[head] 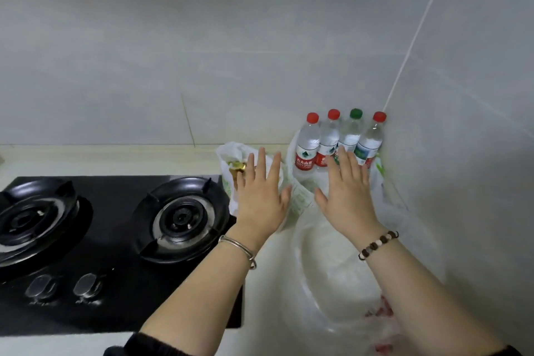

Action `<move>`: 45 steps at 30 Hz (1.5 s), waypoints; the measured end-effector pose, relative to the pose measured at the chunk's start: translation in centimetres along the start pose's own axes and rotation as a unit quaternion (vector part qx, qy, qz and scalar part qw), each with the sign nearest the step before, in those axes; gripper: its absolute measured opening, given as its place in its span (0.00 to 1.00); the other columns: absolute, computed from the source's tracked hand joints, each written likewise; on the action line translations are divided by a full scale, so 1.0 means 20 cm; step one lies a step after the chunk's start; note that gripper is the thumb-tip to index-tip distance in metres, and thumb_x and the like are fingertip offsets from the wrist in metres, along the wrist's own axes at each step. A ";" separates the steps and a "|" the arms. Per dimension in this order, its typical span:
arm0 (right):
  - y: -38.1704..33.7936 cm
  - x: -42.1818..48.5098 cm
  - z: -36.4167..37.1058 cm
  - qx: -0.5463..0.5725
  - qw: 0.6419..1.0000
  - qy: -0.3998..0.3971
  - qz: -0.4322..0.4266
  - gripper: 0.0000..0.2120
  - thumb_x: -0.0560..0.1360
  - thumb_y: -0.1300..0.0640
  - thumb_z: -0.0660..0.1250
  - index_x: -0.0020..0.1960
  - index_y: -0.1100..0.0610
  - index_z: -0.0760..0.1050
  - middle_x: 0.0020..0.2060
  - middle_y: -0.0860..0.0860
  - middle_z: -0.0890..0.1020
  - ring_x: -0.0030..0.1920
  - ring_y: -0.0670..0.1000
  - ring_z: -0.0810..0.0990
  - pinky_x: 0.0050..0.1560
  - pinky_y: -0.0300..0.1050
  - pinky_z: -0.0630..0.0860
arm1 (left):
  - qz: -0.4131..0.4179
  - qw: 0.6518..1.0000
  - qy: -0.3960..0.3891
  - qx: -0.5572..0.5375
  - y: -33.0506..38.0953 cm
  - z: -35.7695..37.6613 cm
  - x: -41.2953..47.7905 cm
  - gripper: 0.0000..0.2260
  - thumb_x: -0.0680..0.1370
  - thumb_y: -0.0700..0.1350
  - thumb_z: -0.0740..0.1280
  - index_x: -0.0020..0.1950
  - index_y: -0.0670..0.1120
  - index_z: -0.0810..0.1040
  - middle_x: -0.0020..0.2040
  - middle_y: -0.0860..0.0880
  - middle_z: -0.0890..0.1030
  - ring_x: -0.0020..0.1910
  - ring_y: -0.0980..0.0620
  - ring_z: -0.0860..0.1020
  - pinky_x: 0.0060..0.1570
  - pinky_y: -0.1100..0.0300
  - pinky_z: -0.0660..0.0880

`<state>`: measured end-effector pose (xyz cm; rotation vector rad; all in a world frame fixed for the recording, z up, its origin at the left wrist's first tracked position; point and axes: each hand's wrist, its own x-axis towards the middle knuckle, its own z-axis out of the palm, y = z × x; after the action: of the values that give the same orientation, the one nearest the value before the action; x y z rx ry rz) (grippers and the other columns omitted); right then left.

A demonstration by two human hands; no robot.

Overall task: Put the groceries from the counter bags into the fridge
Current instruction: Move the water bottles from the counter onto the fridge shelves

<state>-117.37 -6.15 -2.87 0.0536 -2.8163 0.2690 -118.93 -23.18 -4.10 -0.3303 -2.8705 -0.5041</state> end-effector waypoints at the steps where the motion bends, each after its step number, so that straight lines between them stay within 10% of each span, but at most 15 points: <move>1: 0.04 0.06 0.00 -0.005 1.000 -0.003 -0.001 0.34 0.73 0.51 0.68 0.73 0.61 0.60 0.75 0.61 0.57 0.75 0.61 0.54 0.72 0.62 0.50 | 0.000 1.000 -0.005 0.001 0.01 0.02 0.06 0.31 0.77 0.61 0.44 0.78 0.50 0.49 0.78 0.44 0.46 0.77 0.42 0.46 0.71 0.41 0.51; 23: 0.50 1.08 0.26 0.017 0.989 -0.120 -0.087 0.34 0.76 0.59 0.64 0.76 0.59 0.51 0.74 0.55 0.56 0.74 0.55 0.53 0.74 0.46 0.52 | 0.078 0.993 -0.085 0.022 0.23 0.36 1.17 0.33 0.77 0.46 0.64 0.77 0.49 0.50 0.77 0.47 0.54 0.72 0.44 0.59 0.68 0.51 0.62; 28: 0.48 1.07 0.31 0.005 0.994 -0.086 -0.070 0.28 0.71 0.71 0.63 0.69 0.60 0.63 0.64 0.55 0.65 0.56 0.56 0.73 0.53 0.47 0.74 | 0.071 0.991 -0.110 0.022 0.23 0.34 1.21 0.20 0.74 0.40 0.66 0.64 0.45 0.67 0.58 0.45 0.72 0.51 0.42 0.76 0.43 0.53 0.72; 31: 0.47 1.05 0.27 -0.026 0.992 -0.094 -0.077 0.22 0.71 0.71 0.62 0.63 0.60 0.68 0.57 0.55 0.67 0.45 0.56 0.76 0.37 0.44 0.70 | 0.070 0.989 -0.123 0.037 0.23 0.33 1.20 0.13 0.73 0.43 0.69 0.53 0.44 0.69 0.46 0.46 0.72 0.43 0.40 0.76 0.37 0.55 0.67; 45: 0.43 0.82 0.18 0.023 0.999 -0.038 0.003 0.09 0.74 0.68 0.60 0.52 0.59 0.70 0.49 0.55 0.76 0.45 0.59 0.79 0.35 0.45 0.64 | 0.013 0.994 -0.066 -0.080 0.30 0.30 0.93 0.12 0.71 0.34 0.65 0.53 0.42 0.73 0.48 0.46 0.74 0.42 0.41 0.76 0.40 0.54 0.69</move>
<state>-134.53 1.45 -2.77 0.0664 -2.8867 0.3415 -136.11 -12.22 -3.38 -0.4436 -2.9541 -0.7364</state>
